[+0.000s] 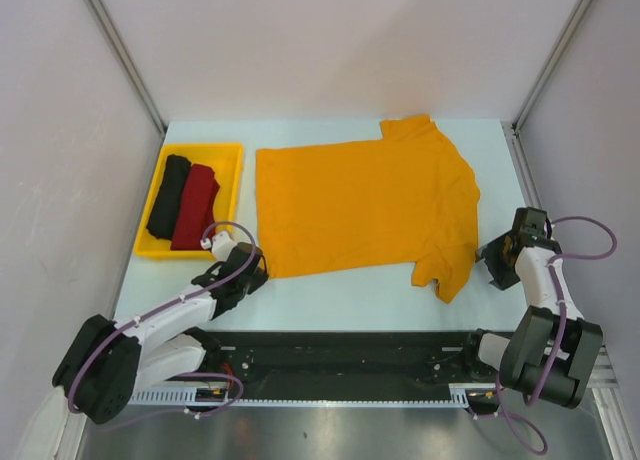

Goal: Roll the t-shirts
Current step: Fold the T-shirt at the center of the board.

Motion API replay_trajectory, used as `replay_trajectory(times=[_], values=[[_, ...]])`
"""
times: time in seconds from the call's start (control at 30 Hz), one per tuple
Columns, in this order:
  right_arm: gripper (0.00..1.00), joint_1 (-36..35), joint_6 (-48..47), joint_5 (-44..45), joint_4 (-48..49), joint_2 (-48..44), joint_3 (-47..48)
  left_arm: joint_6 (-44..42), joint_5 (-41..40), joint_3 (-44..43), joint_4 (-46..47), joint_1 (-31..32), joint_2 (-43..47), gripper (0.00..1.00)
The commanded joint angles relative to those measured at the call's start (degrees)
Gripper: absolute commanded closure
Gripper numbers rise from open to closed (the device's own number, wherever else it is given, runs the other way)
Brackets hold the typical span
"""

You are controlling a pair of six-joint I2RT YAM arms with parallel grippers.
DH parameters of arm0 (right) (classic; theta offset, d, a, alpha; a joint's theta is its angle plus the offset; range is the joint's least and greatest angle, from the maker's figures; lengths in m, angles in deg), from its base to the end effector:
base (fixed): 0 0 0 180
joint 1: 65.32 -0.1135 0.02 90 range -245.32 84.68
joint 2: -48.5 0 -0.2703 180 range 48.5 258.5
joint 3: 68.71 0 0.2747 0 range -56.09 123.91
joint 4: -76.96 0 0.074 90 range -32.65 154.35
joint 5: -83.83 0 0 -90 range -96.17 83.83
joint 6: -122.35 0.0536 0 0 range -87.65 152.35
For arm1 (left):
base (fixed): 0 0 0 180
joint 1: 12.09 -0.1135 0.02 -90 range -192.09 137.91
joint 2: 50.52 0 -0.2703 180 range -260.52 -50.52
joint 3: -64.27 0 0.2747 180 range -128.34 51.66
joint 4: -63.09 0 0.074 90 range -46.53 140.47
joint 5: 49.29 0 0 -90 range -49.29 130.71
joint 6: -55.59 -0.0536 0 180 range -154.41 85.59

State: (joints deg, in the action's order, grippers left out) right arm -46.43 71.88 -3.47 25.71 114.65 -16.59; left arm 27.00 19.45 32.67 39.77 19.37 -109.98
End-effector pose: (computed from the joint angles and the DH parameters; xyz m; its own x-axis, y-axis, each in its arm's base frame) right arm 0.2173 -0.0770 0.1783 -0.4452 0.8243 -0.3498 0.8108 0.5368 0.2332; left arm 0.1835 -0.0895 0.1214 -0.5749 -0.6076 -0.5480 -0.4436 0.7942 -0.4152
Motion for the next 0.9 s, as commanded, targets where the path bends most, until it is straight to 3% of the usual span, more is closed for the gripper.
replay_trajectory(times=[0.0,0.07,0.1,0.5,0.87], values=[[0.37,0.35,1.61,1.35,1.1,2.48,0.66,4.68,-3.78,-0.18,-0.28,1.23,-1.36,0.82],[0.38,0.35,1.08,-0.67,3.03,3.63,0.48,5.13,-6.15,-0.79,-2.99,1.23,-0.83,0.98],[0.39,0.35,0.12,-1.63,3.82,4.42,0.05,5.13,-8.52,-1.05,-4.32,1.15,0.3,1.0],[0.4,-8.26,1.78,-0.94,7.87,1.08,-6.55,1.53,-16.54,-4.75,-11.71,-0.79,4.44,1.0],[0.4,-5.89,0.64,-2.08,8.32,-1.46,-6.72,-2.34,-15.83,-4.13,-11.27,-5.18,7.34,1.0]])
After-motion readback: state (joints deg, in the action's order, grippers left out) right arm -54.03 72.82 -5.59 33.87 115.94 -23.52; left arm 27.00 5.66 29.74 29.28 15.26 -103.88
